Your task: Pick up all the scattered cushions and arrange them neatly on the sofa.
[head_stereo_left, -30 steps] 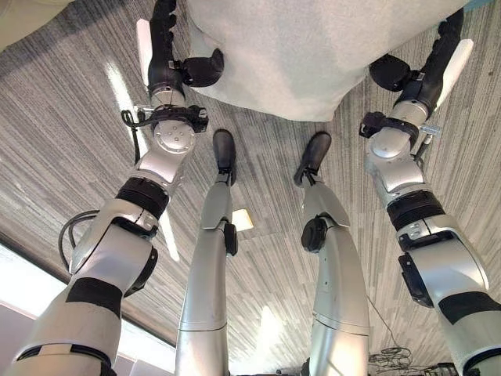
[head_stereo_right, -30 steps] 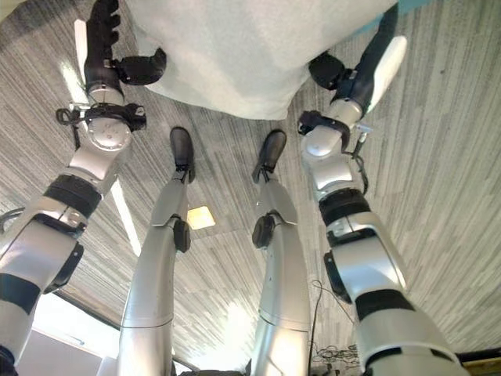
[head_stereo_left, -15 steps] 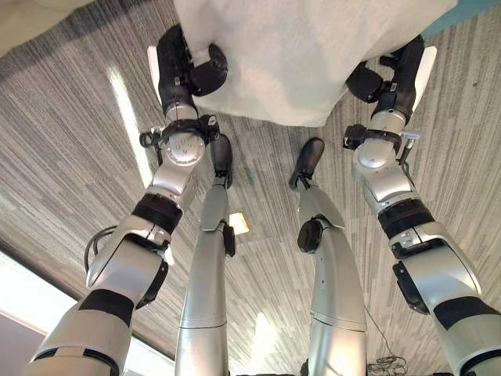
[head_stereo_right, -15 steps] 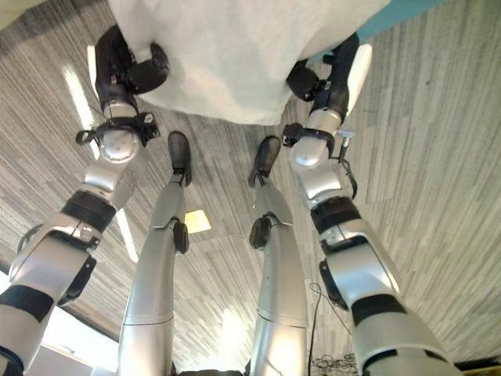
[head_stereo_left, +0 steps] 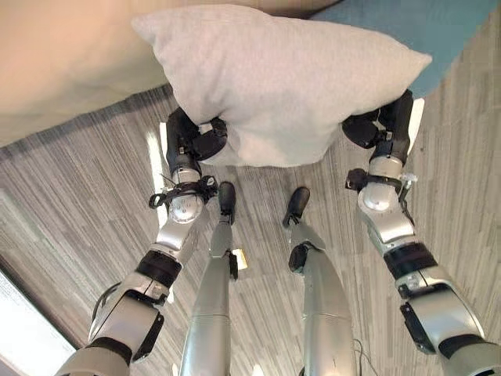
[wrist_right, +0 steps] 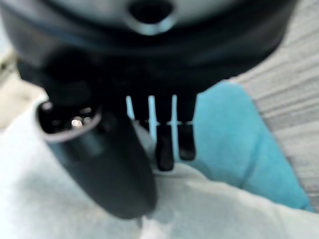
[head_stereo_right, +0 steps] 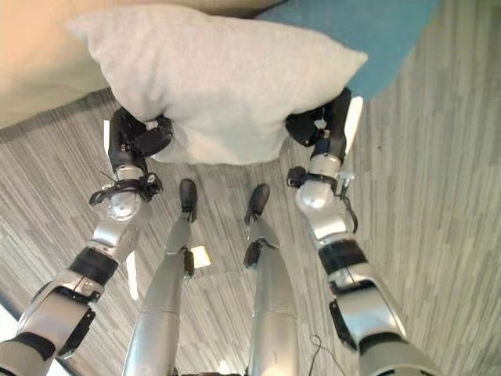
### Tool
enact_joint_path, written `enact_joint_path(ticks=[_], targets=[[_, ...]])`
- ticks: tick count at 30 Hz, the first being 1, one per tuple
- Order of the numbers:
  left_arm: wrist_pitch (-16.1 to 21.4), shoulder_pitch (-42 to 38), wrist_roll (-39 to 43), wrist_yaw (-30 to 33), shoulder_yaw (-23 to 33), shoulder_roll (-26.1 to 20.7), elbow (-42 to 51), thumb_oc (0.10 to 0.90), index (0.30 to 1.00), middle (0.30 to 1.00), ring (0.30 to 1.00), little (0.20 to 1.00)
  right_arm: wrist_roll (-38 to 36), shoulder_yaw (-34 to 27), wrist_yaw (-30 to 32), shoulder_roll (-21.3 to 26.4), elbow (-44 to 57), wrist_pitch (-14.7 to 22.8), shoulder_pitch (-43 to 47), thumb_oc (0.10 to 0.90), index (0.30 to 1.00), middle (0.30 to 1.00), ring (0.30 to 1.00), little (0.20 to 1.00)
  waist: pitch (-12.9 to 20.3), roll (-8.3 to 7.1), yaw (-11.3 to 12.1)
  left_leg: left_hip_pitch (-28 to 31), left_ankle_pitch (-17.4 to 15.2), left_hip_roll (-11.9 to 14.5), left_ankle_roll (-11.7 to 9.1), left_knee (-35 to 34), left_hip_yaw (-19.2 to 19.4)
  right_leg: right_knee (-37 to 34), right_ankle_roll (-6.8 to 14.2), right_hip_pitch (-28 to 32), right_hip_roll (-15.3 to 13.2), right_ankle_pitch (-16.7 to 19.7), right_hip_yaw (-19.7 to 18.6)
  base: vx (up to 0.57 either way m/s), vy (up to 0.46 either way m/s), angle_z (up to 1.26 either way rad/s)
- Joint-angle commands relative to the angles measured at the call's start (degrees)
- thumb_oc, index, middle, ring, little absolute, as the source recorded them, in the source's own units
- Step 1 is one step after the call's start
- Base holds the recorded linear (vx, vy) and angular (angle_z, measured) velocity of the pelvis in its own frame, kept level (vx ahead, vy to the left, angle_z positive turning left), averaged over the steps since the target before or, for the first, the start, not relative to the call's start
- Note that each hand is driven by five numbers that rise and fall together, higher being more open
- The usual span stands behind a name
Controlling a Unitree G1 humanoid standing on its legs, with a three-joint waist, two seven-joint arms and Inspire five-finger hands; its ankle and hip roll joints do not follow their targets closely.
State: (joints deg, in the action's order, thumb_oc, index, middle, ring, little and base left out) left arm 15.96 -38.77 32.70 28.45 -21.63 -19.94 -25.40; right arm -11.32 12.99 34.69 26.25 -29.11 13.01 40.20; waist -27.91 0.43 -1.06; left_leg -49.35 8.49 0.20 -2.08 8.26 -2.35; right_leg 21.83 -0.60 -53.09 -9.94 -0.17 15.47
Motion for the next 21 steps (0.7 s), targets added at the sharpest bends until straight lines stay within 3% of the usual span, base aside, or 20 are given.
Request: enact_joint_path(ticks=[1,2,10,13,18,21], targets=[[5.87,1.60,-5.52,-7.00,-3.46,6.13,8.39,0.400,0.300,0.300,0.300,0.300,3.79,3.36,-4.28,-3.68,8.16,5.70,-6.21,0.400,0.300,0.300,0.300,0.300,5.68,0.75,-0.10,5.84,-9.59,-2.93,-0.49,2.51,-1.16,-7.86,7.19,8.69,1.83,0.36,-1.05,-0.04,-0.005,-0.03],[5.61,5.93,-4.51,-8.73,-3.92,6.77,9.45,0.400,0.300,0.300,0.300,0.300,3.19,2.86,-5.79,-5.06,9.98,5.81,-11.64,0.400,0.300,0.300,0.300,0.300,6.28,0.32,-0.09,9.59,-7.74,-3.09,-0.38,0.86,-0.77,-9.85,6.84,12.73,1.50,1.93,0.01,0.00,0.000,0.00],[4.38,19.40,-2.99,-12.89,-3.91,5.28,12.42,0.400,0.300,0.300,0.300,0.300,3.81,1.99,-10.91,-5.23,15.15,4.66,-26.10,0.400,0.300,0.300,0.300,0.300,9.64,-0.01,0.77,25.12,-7.11,-2.88,-0.30,-5.45,-0.78,-14.75,7.03,28.55,2.39,1.23,1.60,0.06,-0.014,-0.01],[3.44,25.42,-2.88,-14.37,-3.72,4.29,12.80,0.400,0.300,0.300,0.300,0.300,5.30,1.78,-12.77,-4.54,17.04,4.09,-31.52,0.400,0.300,0.300,0.300,0.300,12.47,-0.04,1.07,31.54,-7.05,-2.37,-0.27,-7.89,-0.50,-16.94,6.97,35.65,3.19,0.25,2.07,0.14,-0.025,-0.04],[2.53,29.88,-2.96,-15.56,-2.96,3.91,13.13,0.400,0.300,0.300,0.300,0.300,5.42,0.31,-14.18,-4.23,18.49,3.65,-36.15,0.400,0.300,0.300,0.300,0.300,14.95,-0.12,1.67,35.93,-8.35,-2.21,-0.83,-6.32,-1.17,-19.08,6.50,42.48,4.05,-1.61,2.71,0.11,-0.048,0.13],[2.18,32.88,-2.54,-16.21,-2.30,3.99,14.00,0.400,0.300,0.300,0.300,0.300,5.20,-1.58,-14.86,-3.65,19.22,3.67,-40.01,0.400,0.300,0.300,0.300,0.300,16.97,-0.96,2.05,37.50,-10.35,-2.73,-1.09,-3.07,-1.75,-20.64,5.88,46.90,4.42,-2.54,3.53,0.12,-0.060,0.44]])
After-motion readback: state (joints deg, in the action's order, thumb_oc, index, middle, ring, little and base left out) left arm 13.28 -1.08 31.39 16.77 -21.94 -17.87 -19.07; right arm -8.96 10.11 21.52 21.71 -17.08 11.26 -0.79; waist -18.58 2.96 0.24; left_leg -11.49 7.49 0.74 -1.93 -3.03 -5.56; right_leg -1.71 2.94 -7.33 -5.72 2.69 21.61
